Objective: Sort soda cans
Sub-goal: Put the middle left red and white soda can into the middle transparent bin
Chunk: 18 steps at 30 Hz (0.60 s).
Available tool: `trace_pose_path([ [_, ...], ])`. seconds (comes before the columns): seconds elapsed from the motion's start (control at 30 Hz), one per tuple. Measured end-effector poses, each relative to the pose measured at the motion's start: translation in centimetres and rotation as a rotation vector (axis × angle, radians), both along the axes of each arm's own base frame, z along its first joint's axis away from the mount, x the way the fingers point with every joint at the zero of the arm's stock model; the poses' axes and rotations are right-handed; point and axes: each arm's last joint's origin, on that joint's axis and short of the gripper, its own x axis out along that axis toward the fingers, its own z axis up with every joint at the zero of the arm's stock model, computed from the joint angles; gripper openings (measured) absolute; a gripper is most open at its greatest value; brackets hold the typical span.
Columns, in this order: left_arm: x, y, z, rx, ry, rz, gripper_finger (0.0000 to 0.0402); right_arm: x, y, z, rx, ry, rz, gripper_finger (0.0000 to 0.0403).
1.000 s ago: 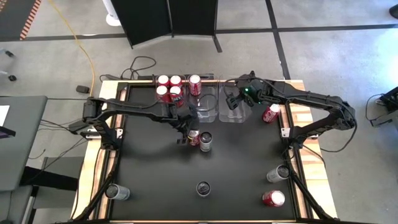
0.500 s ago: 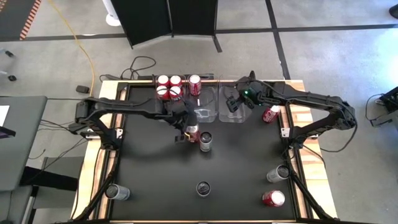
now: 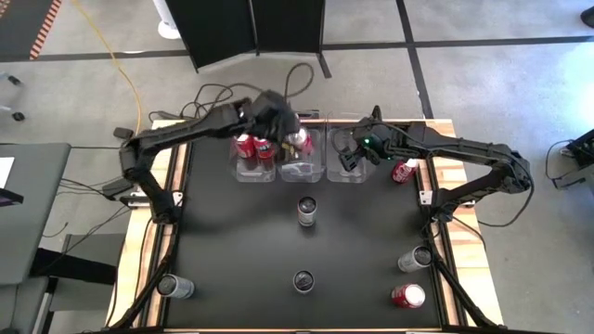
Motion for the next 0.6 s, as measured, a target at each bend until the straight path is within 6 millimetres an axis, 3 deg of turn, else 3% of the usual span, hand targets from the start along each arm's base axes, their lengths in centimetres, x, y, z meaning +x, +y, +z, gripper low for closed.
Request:
trace_pose_path([
  [0.17, 1.9, 4.0, -1.6, 0.034, 0.032, 0.039, 0.0295, -0.4, 0.1, -0.3, 0.025, 0.036, -0.017, 0.0379],
  [0.4, 5.1, 9.3, -5.8, 0.033, 0.097, 0.087, 0.0295, -0.8, 0.5, -0.7, 0.072, 0.067, -0.06, 0.0379],
  [0.6, 6.7, 12.0, -8.9, 0.019, 0.166, 0.094, 0.0295, -1.0, 0.8, -0.9, 0.085, 0.104, -0.056, 0.0379],
])
